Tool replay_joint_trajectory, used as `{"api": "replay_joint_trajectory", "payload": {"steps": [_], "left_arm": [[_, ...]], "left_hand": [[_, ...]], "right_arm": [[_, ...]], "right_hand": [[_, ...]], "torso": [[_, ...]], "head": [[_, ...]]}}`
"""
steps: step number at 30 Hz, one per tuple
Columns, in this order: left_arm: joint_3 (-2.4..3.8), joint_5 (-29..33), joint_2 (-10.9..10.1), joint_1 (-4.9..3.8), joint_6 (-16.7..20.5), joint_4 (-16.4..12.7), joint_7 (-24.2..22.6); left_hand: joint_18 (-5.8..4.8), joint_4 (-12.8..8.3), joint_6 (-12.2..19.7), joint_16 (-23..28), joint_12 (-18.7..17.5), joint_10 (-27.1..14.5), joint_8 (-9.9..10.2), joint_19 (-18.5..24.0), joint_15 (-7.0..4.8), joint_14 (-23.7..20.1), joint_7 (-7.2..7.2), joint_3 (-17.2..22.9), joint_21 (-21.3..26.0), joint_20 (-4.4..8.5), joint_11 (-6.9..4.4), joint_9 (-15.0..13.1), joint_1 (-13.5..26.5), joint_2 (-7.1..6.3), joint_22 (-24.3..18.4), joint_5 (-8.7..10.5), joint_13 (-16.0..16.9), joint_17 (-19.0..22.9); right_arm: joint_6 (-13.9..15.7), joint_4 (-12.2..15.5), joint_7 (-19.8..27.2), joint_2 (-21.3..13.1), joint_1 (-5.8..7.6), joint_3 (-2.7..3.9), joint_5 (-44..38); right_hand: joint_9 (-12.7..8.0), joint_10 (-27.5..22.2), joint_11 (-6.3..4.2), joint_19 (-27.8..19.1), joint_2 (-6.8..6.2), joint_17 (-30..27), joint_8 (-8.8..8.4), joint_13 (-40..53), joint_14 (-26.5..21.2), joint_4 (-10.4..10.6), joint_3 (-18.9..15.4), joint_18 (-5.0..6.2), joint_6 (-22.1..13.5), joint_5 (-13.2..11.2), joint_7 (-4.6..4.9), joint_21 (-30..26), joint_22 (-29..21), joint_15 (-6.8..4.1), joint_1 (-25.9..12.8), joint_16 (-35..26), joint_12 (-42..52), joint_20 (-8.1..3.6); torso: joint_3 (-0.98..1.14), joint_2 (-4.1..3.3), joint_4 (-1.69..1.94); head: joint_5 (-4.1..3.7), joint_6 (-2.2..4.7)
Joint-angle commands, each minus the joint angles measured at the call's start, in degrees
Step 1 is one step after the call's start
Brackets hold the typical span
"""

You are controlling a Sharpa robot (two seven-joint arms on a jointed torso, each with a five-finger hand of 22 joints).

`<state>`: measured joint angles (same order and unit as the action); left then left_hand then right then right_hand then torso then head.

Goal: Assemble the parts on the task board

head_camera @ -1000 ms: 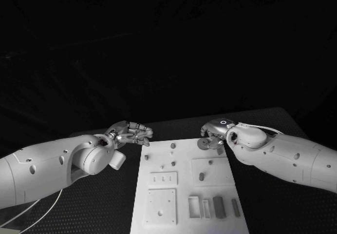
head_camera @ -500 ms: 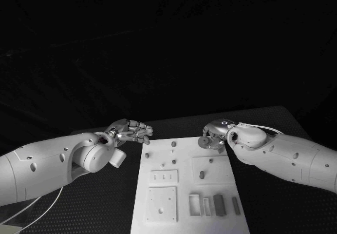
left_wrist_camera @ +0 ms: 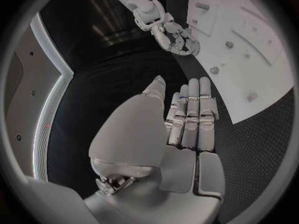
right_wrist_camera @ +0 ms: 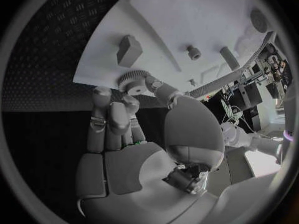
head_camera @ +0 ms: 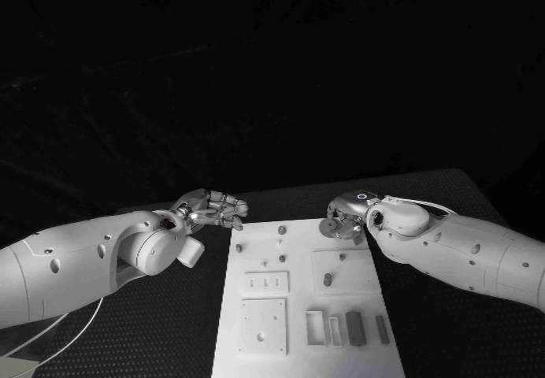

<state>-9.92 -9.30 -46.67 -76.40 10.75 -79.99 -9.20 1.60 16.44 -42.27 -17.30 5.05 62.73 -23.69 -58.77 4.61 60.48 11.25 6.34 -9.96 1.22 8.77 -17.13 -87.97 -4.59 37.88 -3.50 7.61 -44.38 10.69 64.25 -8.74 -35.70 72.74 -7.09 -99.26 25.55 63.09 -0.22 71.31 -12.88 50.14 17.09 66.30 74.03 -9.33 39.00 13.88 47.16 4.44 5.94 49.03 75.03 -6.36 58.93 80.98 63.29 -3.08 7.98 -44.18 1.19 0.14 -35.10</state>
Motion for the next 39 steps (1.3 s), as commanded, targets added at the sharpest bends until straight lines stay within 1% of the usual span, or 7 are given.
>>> {"api": "replay_joint_trajectory", "payload": {"steps": [1,8,14,18,22,28,39], "left_arm": [[0.04,0.2,0.0,-0.06,-0.7,-0.1,-0.5],[0.04,0.1,0.0,-0.06,-0.8,-0.1,-0.4],[0.04,0.1,0.0,-0.06,-0.9,-0.1,-0.3],[0.04,0.1,0.0,-0.06,-0.8,-0.1,-0.3],[0.04,0.1,0.0,-0.06,-0.9,-0.2,-0.3],[0.04,0.1,-0.1,-0.06,-0.8,-0.1,-0.1],[0.04,0.1,-0.1,-0.06,-0.7,-0.2,-0.1]], "left_hand": [[1.03,0.1,-0.2,0.4,-0.4,0.1,0.3,0.1,0.01,-0.2,0.62,-0.4,0.4,-0.1,0.08,-0.1,0.6,-0.07,0.1,0.09,0.1,-0.1],[1.03,0.1,-0.2,0.4,-0.4,0.2,0.3,0.1,0.0,-0.1,0.63,-0.4,0.4,-0.1,0.08,-0.1,0.6,-0.07,0.1,0.09,0.1,-0.1],[1.04,0.1,-0.2,0.4,-0.4,0.2,0.3,0.1,0.0,-0.1,0.63,-0.4,0.4,-0.1,0.08,-0.1,0.6,-0.07,0.1,0.09,0.1,-0.1],[1.04,0.1,-0.2,0.4,-0.4,0.2,0.3,0.1,0.0,-0.1,0.63,-0.4,0.4,-0.1,0.08,-0.1,0.6,-0.08,0.1,0.09,0.1,-0.1],[1.04,0.1,-0.2,0.4,-0.4,0.2,0.3,0.1,0.0,-0.1,0.64,-0.4,0.4,-0.1,0.08,-0.1,0.6,-0.08,0.1,0.1,0.1,-0.1],[1.04,0.1,-0.2,0.5,-0.4,0.1,0.3,0.1,0.0,-0.1,0.69,-0.4,0.4,-0.1,0.09,-0.1,0.6,-0.08,0.1,0.09,0.1,-0.2],[1.04,0.1,-0.1,0.5,-0.5,0.1,0.4,0.1,0.0,-0.1,0.72,-0.4,0.5,-0.1,0.1,-0.1,0.6,-0.09,0.1,0.09,0.1,-0.2]], "right_arm": [[-2.0,-0.2,0.6,0.1,-0.33,-0.17,0.1],[-2.9,-0.4,0.8,0.2,-0.34,-0.19,0.4],[-3.7,-0.3,1.0,0.2,-0.35,-0.2,0.9],[-3.7,-0.4,0.9,0.3,-0.35,-0.2,0.9],[-3.4,-0.4,0.4,0.6,-0.4,-0.31,-0.4],[-2.5,-0.1,-0.3,0.7,-0.96,-1.01,-2.1],[-2.2,-0.4,-1.3,1.2,-1.55,-1.46,-3.0]], "right_hand": [[-0.1,0.4,0.12,0.1,0.81,0.1,0.33,-0.1,0.1,0.2,0.1,1.12,0.3,-0.1,0.34,0.4,1.2,0.17,-0.1,0.3,0.4,-0.39],[0.1,0.3,0.21,-0.2,1.84,0.1,0.8,-0.4,0.0,0.4,0.1,1.12,1.2,-0.1,0.44,0.6,1.2,0.25,-0.6,0.4,0.6,-0.37],[0.3,0.2,0.47,-0.4,2.97,0.2,1.75,-0.8,-0.1,0.6,0.0,1.12,3.2,-0.1,0.73,0.8,1.2,0.5,-1.0,0.4,0.9,-0.37],[0.3,0.2,0.53,-0.5,3.03,0.2,1.82,-0.8,-0.1,0.6,-0.1,1.12,3.5,-0.1,0.79,0.9,1.2,0.55,-1.2,0.4,1.0,-0.35],[0.3,0.1,0.63,-0.5,2.53,0.2,1.79,-1.0,-0.1,0.4,-0.2,1.12,3.6,-0.1,0.89,0.9,1.1,0.64,-1.2,0.4,1.0,-0.36],[0.1,0.1,0.92,-0.5,0.94,0.2,1.54,-1.3,-0.1,0.2,-0.2,1.12,3.5,-0.1,1.21,1.1,1.1,0.9,-1.2,0.4,1.2,-0.38],[-0.1,0.1,1.32,-0.4,-0.35,0.1,1.43,-1.6,0.0,0.9,-0.1,1.12,3.8,-0.1,1.61,1.2,1.0,1.29,-1.7,0.5,1.5,-0.35]], "torso": [[0.03,0.02,-0.02],[0.0,0.03,-0.05],[0.03,0.03,-0.06],[0.01,0.03,-0.03],[0.01,0.03,-0.03],[0.02,0.04,-0.01],[0.06,0.01,-0.02]], "head": [[0.08,-0.13],[0.11,-0.26],[0.12,-0.36],[0.08,-0.39],[0.08,-0.39],[0.19,-0.49],[0.29,-0.59]]}}
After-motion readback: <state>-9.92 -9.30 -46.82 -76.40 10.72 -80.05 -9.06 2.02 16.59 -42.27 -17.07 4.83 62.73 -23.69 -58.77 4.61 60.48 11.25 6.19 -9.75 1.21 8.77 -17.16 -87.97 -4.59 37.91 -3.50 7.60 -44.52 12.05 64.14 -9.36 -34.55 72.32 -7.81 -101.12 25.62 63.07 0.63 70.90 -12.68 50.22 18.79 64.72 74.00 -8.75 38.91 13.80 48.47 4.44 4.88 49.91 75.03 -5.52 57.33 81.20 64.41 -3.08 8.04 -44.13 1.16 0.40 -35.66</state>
